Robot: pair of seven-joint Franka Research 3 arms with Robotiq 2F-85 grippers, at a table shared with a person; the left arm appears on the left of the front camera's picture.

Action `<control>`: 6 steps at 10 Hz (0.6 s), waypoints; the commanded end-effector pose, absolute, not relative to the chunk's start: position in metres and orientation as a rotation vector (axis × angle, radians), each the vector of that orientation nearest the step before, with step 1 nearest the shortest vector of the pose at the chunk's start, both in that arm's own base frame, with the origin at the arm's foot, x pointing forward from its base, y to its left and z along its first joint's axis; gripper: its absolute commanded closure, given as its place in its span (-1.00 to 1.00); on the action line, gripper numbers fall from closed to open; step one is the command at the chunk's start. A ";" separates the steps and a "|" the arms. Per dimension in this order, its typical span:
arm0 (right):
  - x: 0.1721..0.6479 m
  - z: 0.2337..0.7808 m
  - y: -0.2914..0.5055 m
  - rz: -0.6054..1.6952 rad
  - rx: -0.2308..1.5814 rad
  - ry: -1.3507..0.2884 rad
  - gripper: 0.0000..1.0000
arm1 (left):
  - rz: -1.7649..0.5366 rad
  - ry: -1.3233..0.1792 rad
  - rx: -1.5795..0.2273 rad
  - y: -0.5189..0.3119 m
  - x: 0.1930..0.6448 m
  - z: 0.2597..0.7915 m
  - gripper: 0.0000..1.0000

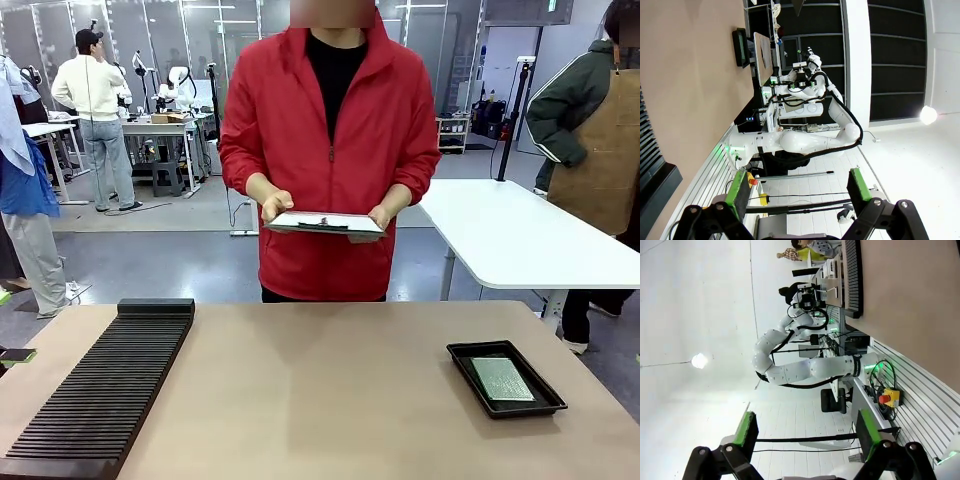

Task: Inspect the PCB.
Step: Place the Blank PCB in the ESD tray.

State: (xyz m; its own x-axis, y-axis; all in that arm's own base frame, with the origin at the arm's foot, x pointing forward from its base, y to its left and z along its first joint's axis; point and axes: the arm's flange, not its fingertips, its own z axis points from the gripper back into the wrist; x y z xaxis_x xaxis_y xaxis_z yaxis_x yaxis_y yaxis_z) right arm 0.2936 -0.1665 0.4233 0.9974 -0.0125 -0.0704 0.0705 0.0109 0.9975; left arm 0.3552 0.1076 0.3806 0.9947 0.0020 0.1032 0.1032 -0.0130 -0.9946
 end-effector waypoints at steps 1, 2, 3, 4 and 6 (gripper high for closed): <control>0.293 0.423 -0.168 -0.067 1.542 0.048 -1.00 | -0.077 -0.085 -1.578 0.108 0.355 0.382 -1.00; 0.293 0.423 -0.168 -0.067 1.542 0.048 -1.00 | -0.077 -0.085 -1.578 0.108 0.355 0.382 -1.00; 0.293 0.423 -0.168 -0.067 1.542 0.048 -1.00 | -0.077 -0.085 -1.578 0.108 0.355 0.382 -1.00; 0.293 0.423 -0.168 -0.067 1.542 0.048 -1.00 | -0.077 -0.085 -1.578 0.108 0.355 0.382 -1.00; 0.293 0.423 -0.168 -0.067 1.542 0.048 -1.00 | -0.077 -0.085 -1.578 0.108 0.355 0.382 -1.00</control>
State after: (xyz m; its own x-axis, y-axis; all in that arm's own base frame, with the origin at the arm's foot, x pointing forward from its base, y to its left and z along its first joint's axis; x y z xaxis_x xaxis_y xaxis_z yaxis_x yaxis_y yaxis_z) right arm 0.2937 -0.1666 0.4232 0.9974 -0.0131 -0.0705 0.0707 0.0118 0.9974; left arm 0.3552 0.1076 0.3806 0.9947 0.0020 0.1032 0.1032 -0.0130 -0.9946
